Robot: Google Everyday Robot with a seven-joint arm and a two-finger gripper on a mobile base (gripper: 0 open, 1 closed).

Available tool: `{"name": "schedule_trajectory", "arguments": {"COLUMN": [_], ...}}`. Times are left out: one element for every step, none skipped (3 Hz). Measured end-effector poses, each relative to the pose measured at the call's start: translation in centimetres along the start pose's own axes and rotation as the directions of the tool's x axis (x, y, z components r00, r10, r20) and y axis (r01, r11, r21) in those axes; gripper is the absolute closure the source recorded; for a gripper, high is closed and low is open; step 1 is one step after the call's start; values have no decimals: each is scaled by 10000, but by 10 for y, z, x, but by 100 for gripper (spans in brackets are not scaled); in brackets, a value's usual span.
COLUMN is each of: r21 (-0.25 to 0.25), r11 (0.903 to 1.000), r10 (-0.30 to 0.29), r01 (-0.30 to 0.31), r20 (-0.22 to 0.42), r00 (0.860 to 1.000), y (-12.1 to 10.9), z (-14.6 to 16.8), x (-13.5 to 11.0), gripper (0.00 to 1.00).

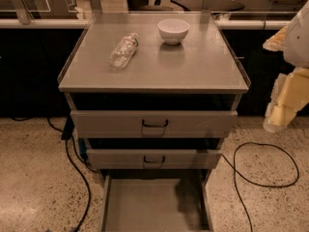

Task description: Place water bottle into bottom drawer

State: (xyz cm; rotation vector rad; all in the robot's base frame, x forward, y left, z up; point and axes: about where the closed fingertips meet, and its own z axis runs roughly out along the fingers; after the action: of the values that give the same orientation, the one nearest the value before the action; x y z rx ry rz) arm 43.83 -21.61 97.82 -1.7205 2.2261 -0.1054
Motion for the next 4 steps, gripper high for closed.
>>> {"name": "schedule_trajectory", "arguments": {"r21": [39,39,184,348], "r11": [9995,9995,9991,9951], "r10": [-312,-312,-389,-951], "r01": [311,311,378,924], "r20": [400,400,606,852], "r00": [9987,9987,9974,9918], "y": [-21,-21,-27,-54], "z": [10,10,15,34], "x": [-7,-7,-8,-20], "gripper": [0,0,0,0]}}
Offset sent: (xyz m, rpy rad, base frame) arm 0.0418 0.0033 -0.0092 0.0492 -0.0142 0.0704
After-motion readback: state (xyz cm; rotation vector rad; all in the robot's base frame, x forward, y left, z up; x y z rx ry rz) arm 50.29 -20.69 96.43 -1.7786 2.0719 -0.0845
